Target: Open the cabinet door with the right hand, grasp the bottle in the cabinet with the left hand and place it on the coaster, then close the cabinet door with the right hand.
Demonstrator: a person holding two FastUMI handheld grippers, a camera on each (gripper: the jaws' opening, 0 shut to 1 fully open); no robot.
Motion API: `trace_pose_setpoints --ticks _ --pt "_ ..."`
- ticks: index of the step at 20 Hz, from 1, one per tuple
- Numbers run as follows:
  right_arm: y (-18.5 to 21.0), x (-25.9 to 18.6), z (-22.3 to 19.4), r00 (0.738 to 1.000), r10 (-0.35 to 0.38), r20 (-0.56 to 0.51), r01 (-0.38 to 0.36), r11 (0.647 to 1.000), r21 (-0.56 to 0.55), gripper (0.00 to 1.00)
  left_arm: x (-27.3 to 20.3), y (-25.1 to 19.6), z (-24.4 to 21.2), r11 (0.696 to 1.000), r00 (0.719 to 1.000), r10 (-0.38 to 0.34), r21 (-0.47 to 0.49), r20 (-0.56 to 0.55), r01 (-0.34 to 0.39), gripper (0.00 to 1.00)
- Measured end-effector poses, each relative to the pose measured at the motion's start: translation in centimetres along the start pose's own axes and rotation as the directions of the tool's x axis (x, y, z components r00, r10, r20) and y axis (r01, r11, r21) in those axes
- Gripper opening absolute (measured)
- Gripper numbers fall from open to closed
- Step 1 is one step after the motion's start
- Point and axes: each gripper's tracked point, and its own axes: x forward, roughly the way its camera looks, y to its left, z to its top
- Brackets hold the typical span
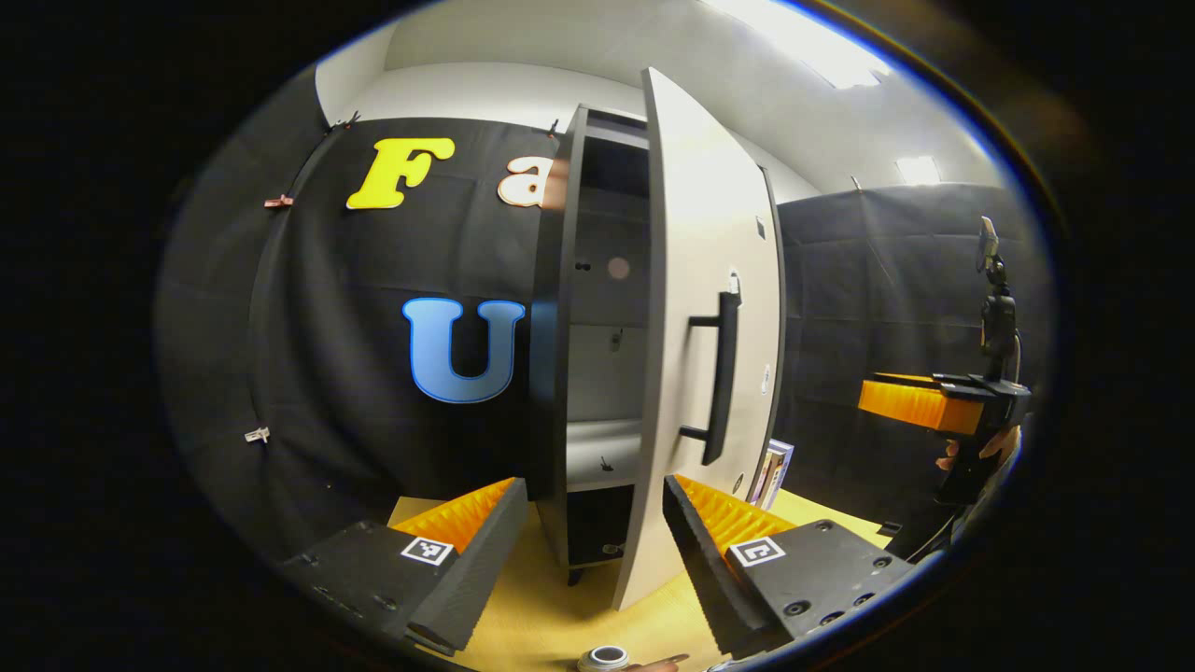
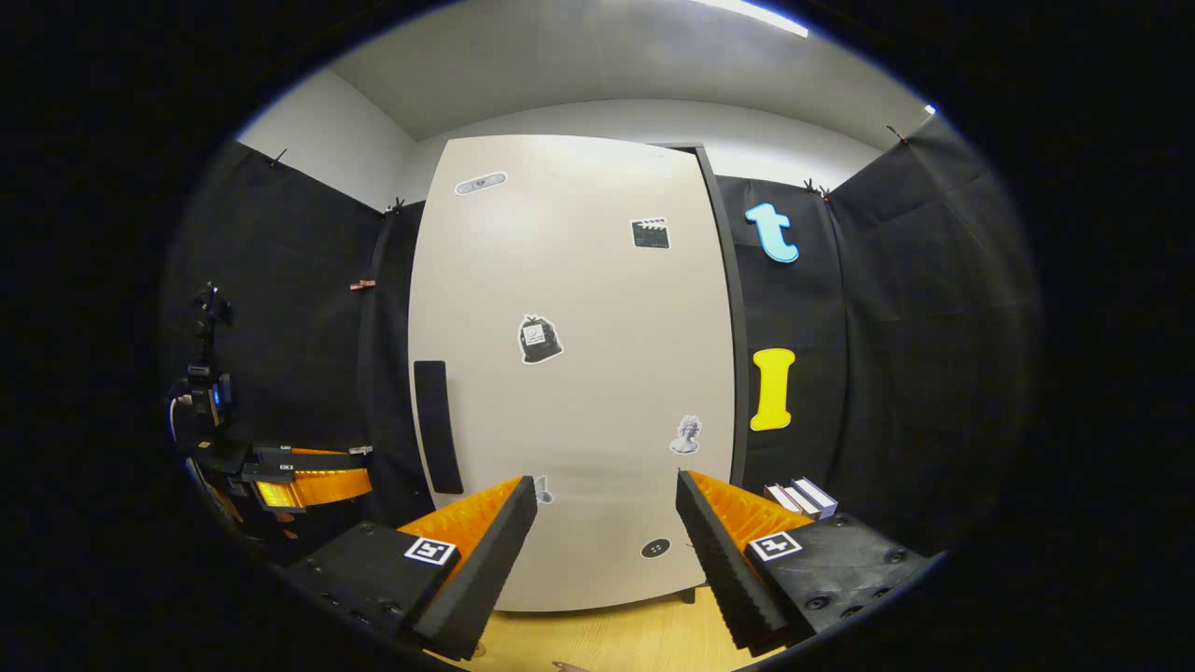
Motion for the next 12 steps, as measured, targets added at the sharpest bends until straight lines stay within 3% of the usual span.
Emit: trace_pose_setpoints --ticks 1,3,5,6,7,8,12 --pt "-0.2 -0.1 0.4 1.0 -0.005 0.017 0.005 1.0 -0.001 0.97 0.0 -0.2 0.2 1.0 1.0 0.0 0.012 0.0 0.0 0.87" --pt "-0.4 -0.2 0.6 1.0 -0.009 0.03 0.009 1.0 0.001 0.97 0.1 -0.9 0.4 1.0 1.0 -0.004 0.028 0.004 0.004 0.92" --pt "-0.5 -0.1 0.6 0.999 -0.007 0.035 0.007 1.0 0.01 0.98 0.3 -1.7 0.6 0.999 1.0 -0.015 0.031 0.012 0.015 0.87" --pt "-0.7 -0.2 0.5 0.999 -0.009 0.034 0.008 1.0 0.011 0.98 0.3 -2.0 0.9 0.999 1.0 -0.019 0.034 0.017 0.018 0.92" --pt "-0.8 -0.2 0.5 0.999 -0.012 0.033 0.012 1.0 0.007 0.98 0.4 -2.1 1.0 0.999 1.0 -0.019 0.037 0.021 0.018 0.87" --pt "-0.9 -0.3 0.5 0.999 -0.011 0.036 0.011 1.0 0.001 0.98 0.5 -2.3 1.1 0.999 1.0 -0.02 0.037 0.024 0.019 0.92" --pt "-1.1 -0.5 0.7 0.999 -0.002 0.045 0.002 1.0 -0.012 0.97 0.8 -2.8 0.8 0.999 0.999 -0.028 0.02 0.02 0.027 0.92"
